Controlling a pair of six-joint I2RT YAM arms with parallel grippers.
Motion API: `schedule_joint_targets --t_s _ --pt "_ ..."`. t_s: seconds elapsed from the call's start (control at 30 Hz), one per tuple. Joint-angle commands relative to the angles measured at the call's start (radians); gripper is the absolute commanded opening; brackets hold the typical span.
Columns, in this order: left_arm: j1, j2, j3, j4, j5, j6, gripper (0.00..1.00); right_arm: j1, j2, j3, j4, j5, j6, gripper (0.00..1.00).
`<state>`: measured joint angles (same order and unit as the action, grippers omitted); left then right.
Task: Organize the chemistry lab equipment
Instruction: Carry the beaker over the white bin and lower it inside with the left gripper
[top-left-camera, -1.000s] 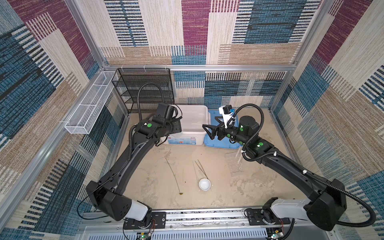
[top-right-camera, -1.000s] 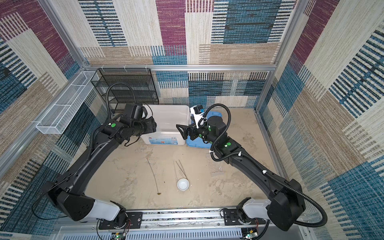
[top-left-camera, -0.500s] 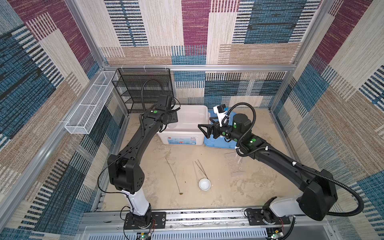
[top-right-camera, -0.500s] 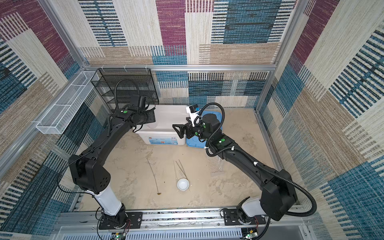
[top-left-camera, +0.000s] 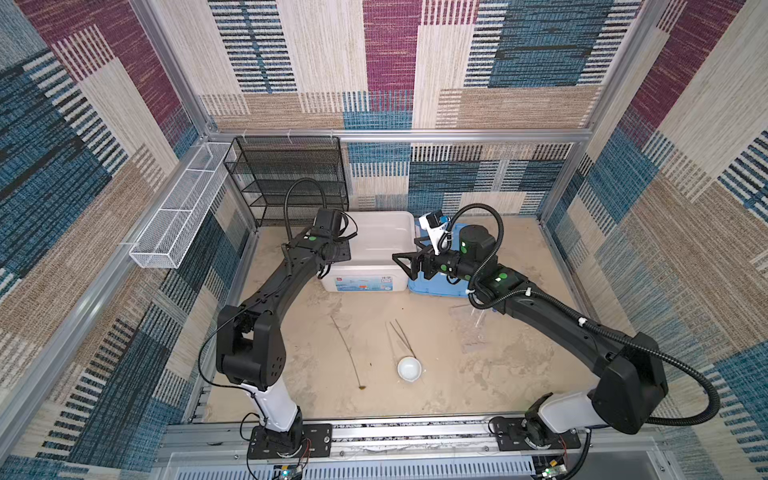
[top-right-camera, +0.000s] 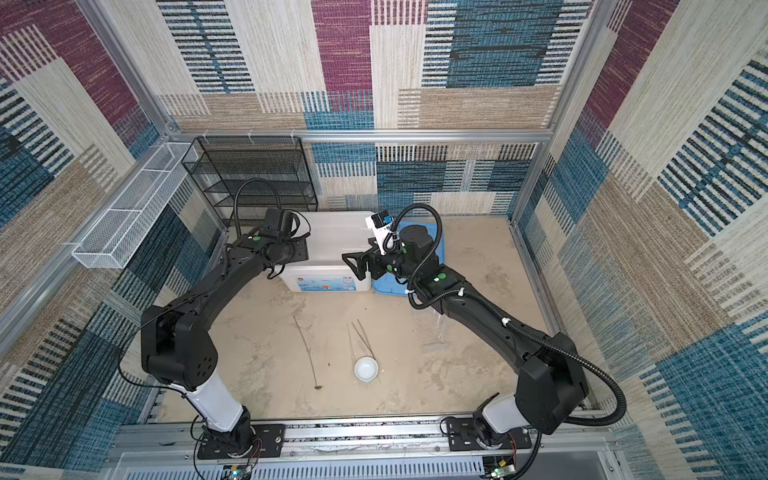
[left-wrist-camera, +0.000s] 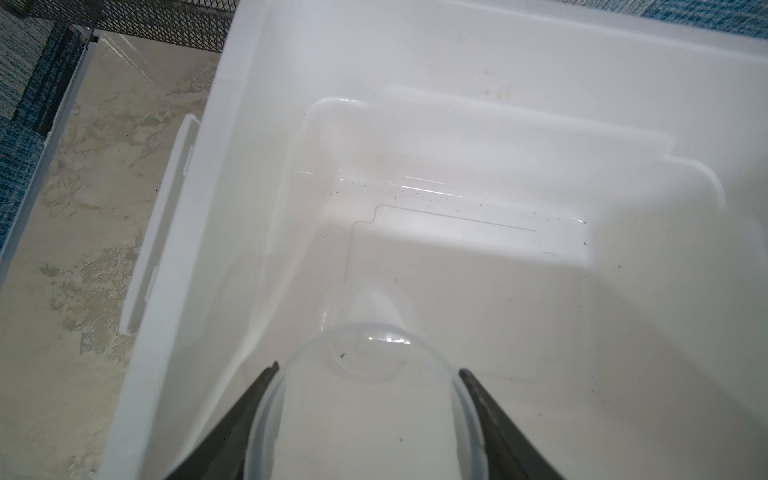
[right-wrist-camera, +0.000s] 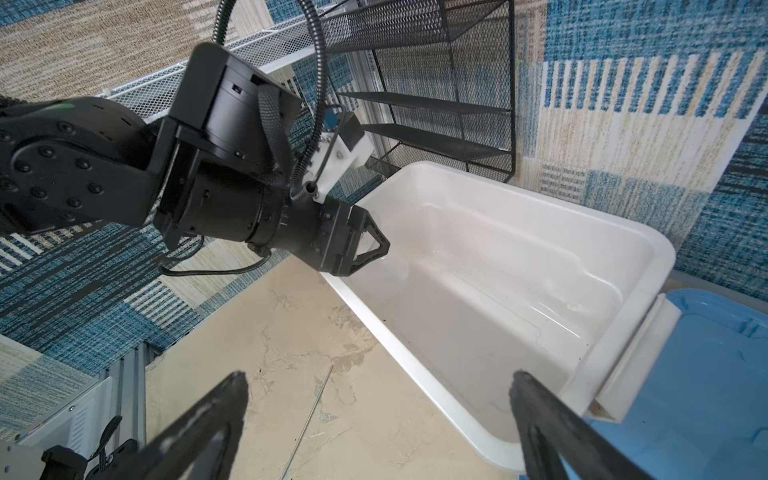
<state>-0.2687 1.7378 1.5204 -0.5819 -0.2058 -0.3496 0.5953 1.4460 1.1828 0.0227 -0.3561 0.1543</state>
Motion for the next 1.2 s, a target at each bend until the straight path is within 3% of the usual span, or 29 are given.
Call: schedule_joint_targets --t_s 0.0,0.27,0.43,0.83,1.03,1.17 --pt "0.001 -0.025 -0.002 -0.052 0.018 -0.043 0.65 0.001 -0.004 -0.002 0.005 0.002 -0.009 1.00" --pt "-0.001 -0.049 0.006 -0.166 0.129 -0.086 0.64 0.003 0.001 -0.004 -0.001 -0.010 -0.007 1.00" --pt "0.002 -0.017 0.086 -0.207 0.091 -0.047 0.65 0.002 0.005 -0.002 0.007 -0.004 -0.011 1.00" --pt "0.008 0.275 0.373 -0.190 -0.035 0.041 0.65 0.003 0.169 0.199 -0.040 -0.041 -0.047 1.00" --pt "0.024 0.289 0.281 -0.033 0.032 -0.008 0.65 0.006 0.268 0.300 -0.052 -0.088 -0.041 0.99" --pt "0.025 0.314 0.267 -0.034 0.038 -0.032 0.66 0.012 0.316 0.349 -0.079 -0.107 -0.041 1.00"
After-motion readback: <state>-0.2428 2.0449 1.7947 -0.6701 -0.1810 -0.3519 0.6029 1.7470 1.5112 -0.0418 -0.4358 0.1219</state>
